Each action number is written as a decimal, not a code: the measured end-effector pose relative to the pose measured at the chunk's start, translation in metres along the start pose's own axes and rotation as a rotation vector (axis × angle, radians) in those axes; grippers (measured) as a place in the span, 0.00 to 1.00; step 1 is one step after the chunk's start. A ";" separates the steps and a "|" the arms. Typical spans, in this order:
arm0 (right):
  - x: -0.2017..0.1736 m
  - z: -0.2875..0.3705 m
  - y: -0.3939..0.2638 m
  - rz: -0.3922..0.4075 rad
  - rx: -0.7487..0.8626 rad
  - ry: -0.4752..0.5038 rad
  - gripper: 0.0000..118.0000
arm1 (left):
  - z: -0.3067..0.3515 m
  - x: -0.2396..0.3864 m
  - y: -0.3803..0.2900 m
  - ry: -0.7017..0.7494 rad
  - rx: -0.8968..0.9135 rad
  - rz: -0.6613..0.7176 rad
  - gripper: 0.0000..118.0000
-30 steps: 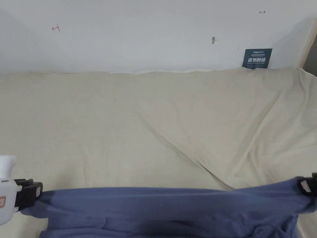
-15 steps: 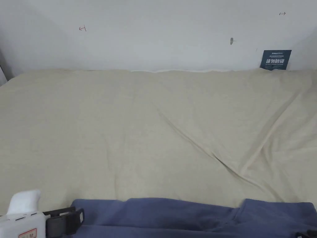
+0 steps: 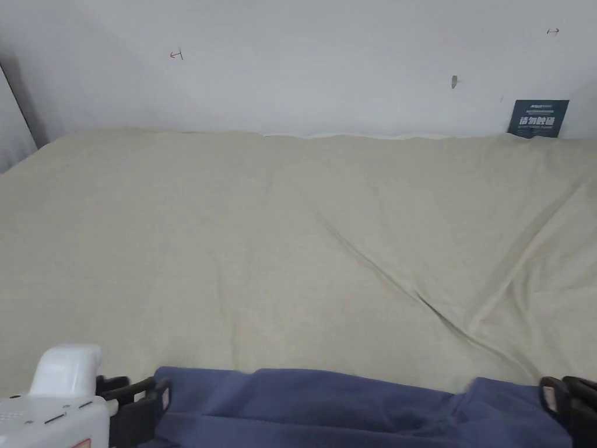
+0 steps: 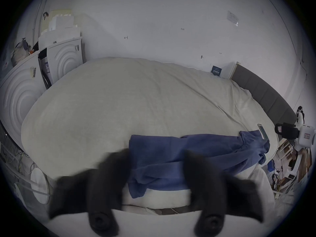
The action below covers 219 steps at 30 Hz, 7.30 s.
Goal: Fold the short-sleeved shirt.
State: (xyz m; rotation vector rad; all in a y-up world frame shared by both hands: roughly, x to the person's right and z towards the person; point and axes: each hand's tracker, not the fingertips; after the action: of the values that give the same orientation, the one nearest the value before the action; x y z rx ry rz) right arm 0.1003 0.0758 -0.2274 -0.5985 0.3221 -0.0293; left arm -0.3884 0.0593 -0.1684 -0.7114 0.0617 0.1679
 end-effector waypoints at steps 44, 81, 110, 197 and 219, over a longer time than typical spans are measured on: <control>-0.085 -0.089 -0.032 0.033 -0.289 0.168 0.00 | -0.149 -0.135 -0.014 -0.536 -0.379 0.518 0.90; 0.025 -0.034 -0.038 -0.187 -0.159 0.091 0.00 | -0.158 0.181 0.058 -0.626 -0.480 0.150 0.09; 0.040 -0.019 -0.049 -0.262 -0.133 0.096 0.00 | -0.111 0.173 0.064 -0.668 -0.394 0.107 0.87; 0.021 -0.045 -0.039 -0.200 -0.209 0.107 0.00 | -0.195 0.112 -0.004 -0.750 -0.594 0.318 0.93; 0.024 -0.047 -0.039 -0.192 -0.233 0.086 0.00 | -0.174 0.082 0.017 -0.653 -0.554 0.249 0.10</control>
State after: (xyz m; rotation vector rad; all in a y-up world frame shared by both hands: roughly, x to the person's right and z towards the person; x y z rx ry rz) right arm 0.1114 0.0148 -0.2491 -0.8596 0.3525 -0.2050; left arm -0.3104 -0.0313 -0.3202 -1.1684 -0.5411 0.6654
